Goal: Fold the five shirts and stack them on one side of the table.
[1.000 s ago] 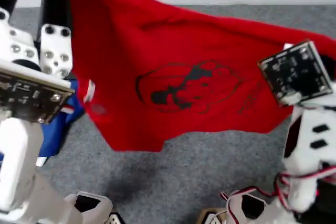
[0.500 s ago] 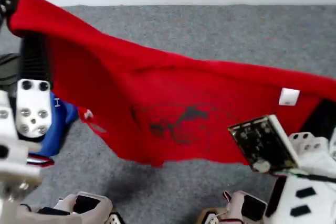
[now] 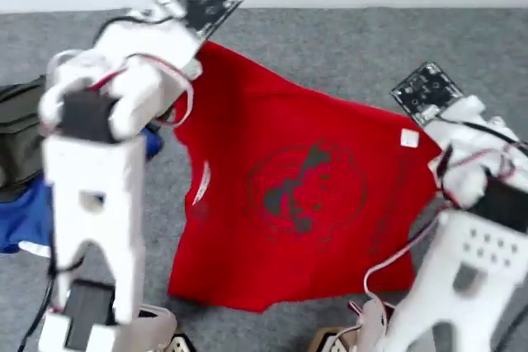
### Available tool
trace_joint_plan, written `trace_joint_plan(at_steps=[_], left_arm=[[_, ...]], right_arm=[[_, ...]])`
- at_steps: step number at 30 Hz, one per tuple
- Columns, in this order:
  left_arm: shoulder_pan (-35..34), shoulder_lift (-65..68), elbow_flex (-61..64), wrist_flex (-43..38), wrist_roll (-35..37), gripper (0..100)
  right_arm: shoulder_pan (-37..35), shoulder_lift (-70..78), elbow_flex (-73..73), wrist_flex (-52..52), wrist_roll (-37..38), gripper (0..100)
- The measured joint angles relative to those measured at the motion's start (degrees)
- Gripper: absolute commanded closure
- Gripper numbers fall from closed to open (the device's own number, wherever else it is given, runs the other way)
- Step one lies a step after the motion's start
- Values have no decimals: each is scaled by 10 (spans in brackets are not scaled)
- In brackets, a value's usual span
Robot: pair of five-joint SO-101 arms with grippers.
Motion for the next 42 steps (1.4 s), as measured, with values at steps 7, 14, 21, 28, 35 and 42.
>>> trace_joint_plan(at_steps=[7,14,21,28,35,42], left_arm=[[0,140,58,-214,-23,987],[-10,262,49,-381,-105,987],[-43,384,-107,-417,-169,987],[-50,486,-259,-397,-197,987],[-50,513,-368,-297,-204,987],[-31,513,-479,-12,-205,986]], right_arm=[[-18,135,62,-246,0,989],[-25,273,62,-484,-1,989],[-74,365,59,-667,0,989],[-91,469,-33,-687,0,989],[-91,505,-91,-676,0,989],[-91,461,-90,-451,0,989]])
